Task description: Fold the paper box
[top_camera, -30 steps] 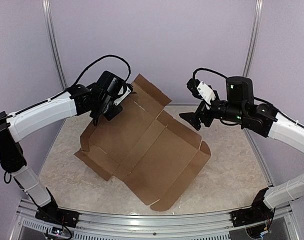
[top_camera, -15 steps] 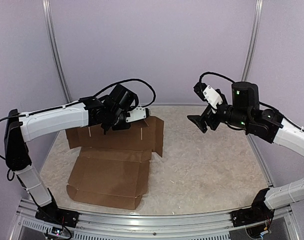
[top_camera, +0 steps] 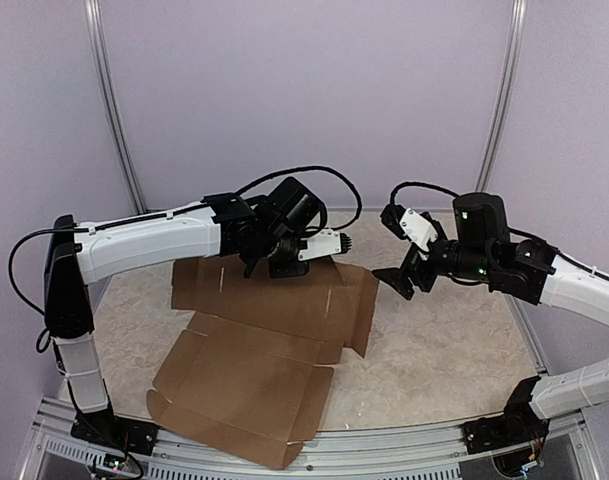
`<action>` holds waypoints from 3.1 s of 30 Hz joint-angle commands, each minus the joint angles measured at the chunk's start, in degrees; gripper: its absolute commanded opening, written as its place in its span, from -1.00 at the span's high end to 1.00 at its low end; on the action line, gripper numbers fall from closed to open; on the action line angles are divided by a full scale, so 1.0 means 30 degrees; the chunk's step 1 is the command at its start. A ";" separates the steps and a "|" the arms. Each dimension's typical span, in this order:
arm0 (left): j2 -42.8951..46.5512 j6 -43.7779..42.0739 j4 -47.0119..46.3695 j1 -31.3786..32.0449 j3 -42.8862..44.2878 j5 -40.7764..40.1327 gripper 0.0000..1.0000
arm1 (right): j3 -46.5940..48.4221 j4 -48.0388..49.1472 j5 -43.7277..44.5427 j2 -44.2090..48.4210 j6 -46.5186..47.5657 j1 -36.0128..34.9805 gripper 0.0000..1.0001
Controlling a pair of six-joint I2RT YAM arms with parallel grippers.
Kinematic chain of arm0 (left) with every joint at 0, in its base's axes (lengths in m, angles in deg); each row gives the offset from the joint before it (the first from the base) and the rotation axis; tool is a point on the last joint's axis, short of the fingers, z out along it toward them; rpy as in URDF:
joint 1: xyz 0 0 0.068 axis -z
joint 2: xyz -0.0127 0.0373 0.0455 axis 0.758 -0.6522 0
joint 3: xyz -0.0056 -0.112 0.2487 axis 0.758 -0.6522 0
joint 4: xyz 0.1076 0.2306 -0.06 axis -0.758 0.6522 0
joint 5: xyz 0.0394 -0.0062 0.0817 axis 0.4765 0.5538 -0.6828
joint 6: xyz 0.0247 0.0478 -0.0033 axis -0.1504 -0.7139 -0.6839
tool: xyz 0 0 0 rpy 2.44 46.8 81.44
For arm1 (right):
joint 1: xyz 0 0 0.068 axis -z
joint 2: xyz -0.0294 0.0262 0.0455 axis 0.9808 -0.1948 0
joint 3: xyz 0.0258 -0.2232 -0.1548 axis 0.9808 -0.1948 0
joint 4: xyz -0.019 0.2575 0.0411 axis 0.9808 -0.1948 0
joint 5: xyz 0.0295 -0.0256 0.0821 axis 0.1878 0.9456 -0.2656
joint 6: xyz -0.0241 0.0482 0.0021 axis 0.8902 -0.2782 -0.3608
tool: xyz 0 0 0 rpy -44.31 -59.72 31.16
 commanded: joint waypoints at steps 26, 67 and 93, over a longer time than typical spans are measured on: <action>0.7907 0.7870 -0.4971 -0.0804 -0.5388 0.4537 0.38 | 0.0181 0.2129 -0.1887 -0.1639 -0.1541 -0.0219 -0.99; 1.8121 2.3396 -0.6637 -0.7688 -1.8079 0.7780 -0.65 | 2.8396 -1.2933 -1.1419 -2.7700 -0.4759 0.4188 -0.67; 1.5368 2.2984 -0.7012 -0.7807 -1.7081 0.9573 -0.78 | 2.9710 -1.3714 -1.4772 -3.1251 -0.4288 0.4344 -0.54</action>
